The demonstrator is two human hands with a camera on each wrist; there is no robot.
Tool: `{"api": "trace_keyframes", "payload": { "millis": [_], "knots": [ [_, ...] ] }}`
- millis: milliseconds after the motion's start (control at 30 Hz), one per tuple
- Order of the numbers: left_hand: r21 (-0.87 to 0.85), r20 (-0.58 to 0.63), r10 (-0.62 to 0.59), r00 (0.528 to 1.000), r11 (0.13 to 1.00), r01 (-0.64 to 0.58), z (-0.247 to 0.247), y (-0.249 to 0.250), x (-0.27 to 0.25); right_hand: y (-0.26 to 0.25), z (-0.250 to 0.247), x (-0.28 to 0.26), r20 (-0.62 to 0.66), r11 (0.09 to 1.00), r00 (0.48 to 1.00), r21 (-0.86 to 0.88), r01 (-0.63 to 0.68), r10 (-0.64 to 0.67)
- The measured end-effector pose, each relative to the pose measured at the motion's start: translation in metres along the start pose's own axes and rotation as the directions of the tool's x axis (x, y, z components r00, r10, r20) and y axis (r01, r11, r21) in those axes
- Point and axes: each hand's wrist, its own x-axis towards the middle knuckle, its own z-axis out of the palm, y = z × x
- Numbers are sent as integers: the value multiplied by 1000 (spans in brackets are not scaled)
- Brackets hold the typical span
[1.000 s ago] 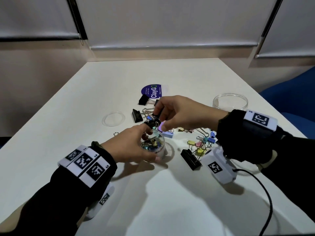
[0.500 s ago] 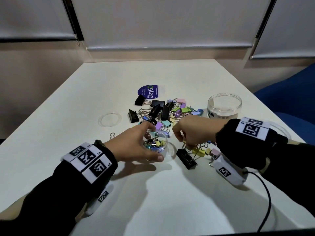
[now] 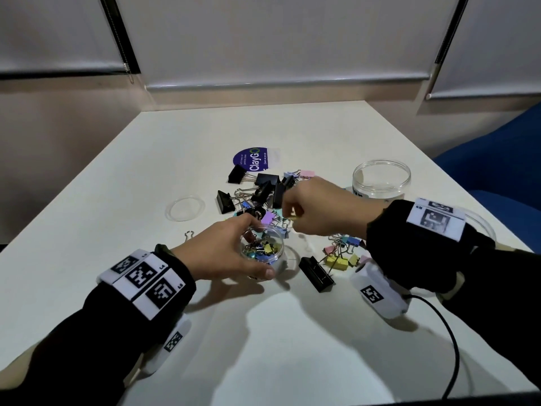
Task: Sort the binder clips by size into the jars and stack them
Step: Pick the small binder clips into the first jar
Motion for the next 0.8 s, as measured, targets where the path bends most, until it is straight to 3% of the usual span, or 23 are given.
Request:
{"api": "trace_keyframes", "payload": {
  "millis": [133,267,400,667,800],
  "knots": [
    [-9,-1,21,1000,1000,-21,1,1,1,-12,-12,5,-76,983,996,174,53,-40],
    [-29,11,4,1000,1000,-4,0,-1,1,6,-15,12,-79,987,995,152,-52,65],
    [-24,25,0,1000,1000,1,-1,-2,1,21,-2,20,86,970,980,151,-193,181],
    [-9,32,-4,999,1000,4,-1,-2,1,12,1,21,158,989,976,13,-151,147],
    [-16,30,0,1000,1000,0,-1,-3,1,14,-8,3,331,987,931,-19,-157,154]
  ]
}}
